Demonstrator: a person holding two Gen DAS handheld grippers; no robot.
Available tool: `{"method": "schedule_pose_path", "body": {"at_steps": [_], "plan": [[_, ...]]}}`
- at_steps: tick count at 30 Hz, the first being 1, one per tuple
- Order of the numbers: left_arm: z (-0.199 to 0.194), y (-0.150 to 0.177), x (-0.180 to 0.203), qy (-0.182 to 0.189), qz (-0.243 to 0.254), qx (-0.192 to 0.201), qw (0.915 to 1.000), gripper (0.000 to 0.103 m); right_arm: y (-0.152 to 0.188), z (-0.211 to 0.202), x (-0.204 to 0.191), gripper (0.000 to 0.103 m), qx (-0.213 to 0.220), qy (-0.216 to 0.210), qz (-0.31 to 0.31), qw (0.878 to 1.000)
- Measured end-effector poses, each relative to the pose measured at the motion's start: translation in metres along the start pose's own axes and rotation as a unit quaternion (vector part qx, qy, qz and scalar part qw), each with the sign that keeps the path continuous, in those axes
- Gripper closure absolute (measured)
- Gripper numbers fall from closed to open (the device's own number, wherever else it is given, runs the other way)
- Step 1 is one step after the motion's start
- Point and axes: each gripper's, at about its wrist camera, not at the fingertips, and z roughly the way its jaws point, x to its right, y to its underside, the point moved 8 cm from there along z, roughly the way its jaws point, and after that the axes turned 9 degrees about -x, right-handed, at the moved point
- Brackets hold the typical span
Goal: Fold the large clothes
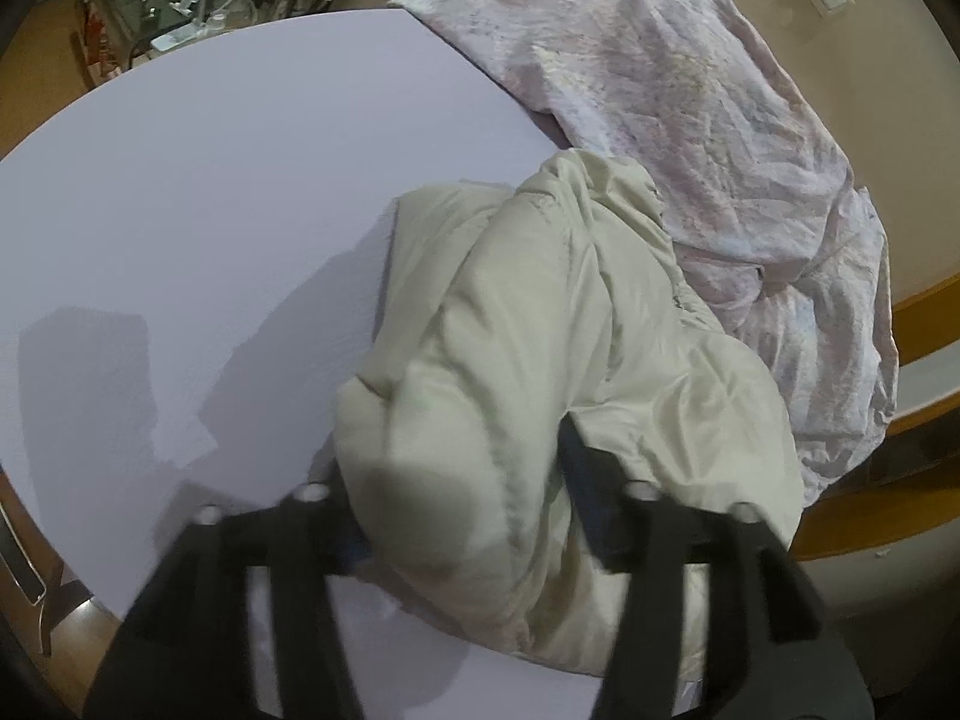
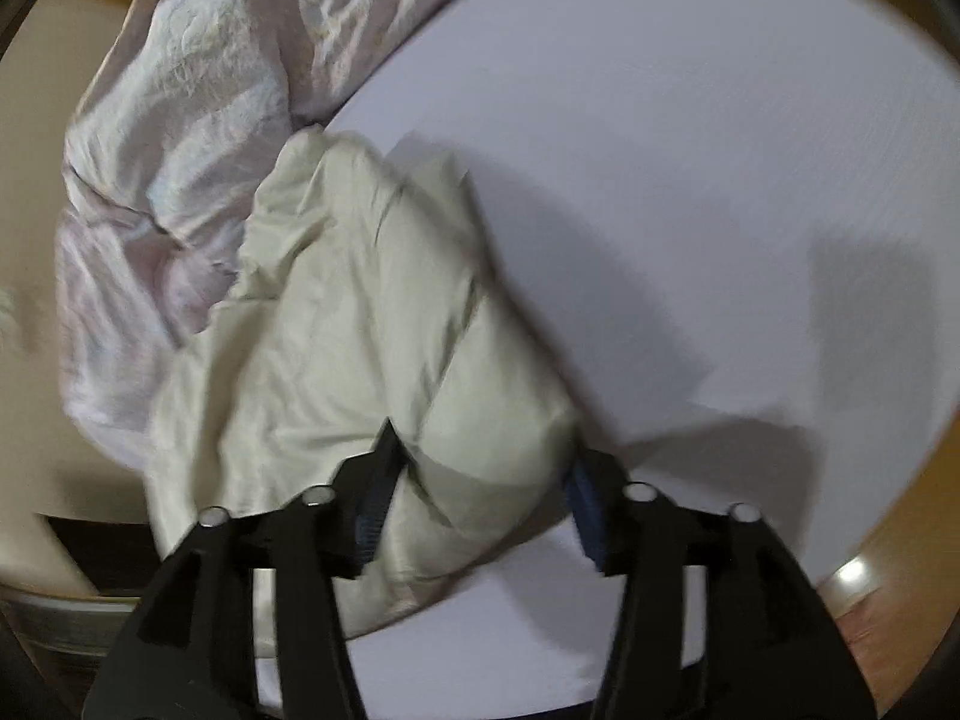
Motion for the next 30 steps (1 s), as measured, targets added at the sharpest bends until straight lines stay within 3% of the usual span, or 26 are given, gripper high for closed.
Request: {"method": "schedule_pose_path", "body": {"at_steps": [2, 3, 5, 9, 15, 19, 21, 26, 30], "plan": [[-0.001, 0.001, -0.001, -0.001, 0.000, 0.004, 1.0000, 0.026, -0.007, -0.016, -0.004, 0.044, 0.045, 0.045, -0.033, 0.997], [0.000, 0.001, 0.000, 0.002, 0.001, 0.002, 1.0000, 0.025, -0.010, -0.024, -0.014, 0.044, 0.067, 0.059, -0.059, 0.994], [0.003, 0.002, 0.000, 0.002, 0.000, -0.003, 1.0000, 0.021, -0.011, -0.026, -0.039, 0.044, 0.084, 0.058, -0.113, 0.988], [0.013, 0.004, 0.004, -0.001, 0.000, -0.012, 0.9999, 0.017, 0.017, -0.001, -0.115, 0.045, 0.057, 0.013, -0.238, 0.970], [0.024, -0.001, 0.011, -0.003, -0.001, -0.010, 0.9999, 0.017, 0.074, 0.047, -0.195, 0.049, 0.004, -0.024, -0.354, 0.935], [0.028, -0.005, 0.011, -0.002, -0.007, -0.004, 1.0000, 0.017, 0.101, 0.068, -0.216, 0.049, -0.013, -0.018, -0.400, 0.916], [0.030, -0.008, 0.009, 0.000, -0.015, -0.003, 0.9999, 0.017, 0.107, 0.088, -0.217, 0.048, -0.025, 0.014, -0.413, 0.910], [0.033, -0.013, 0.008, 0.009, -0.027, -0.001, 0.9996, 0.017, 0.111, 0.122, -0.215, 0.043, -0.048, 0.038, -0.422, 0.905], [0.037, -0.017, 0.008, 0.011, -0.034, 0.002, 0.9994, 0.016, 0.114, 0.132, -0.218, 0.043, -0.041, 0.049, -0.437, 0.897]]}}
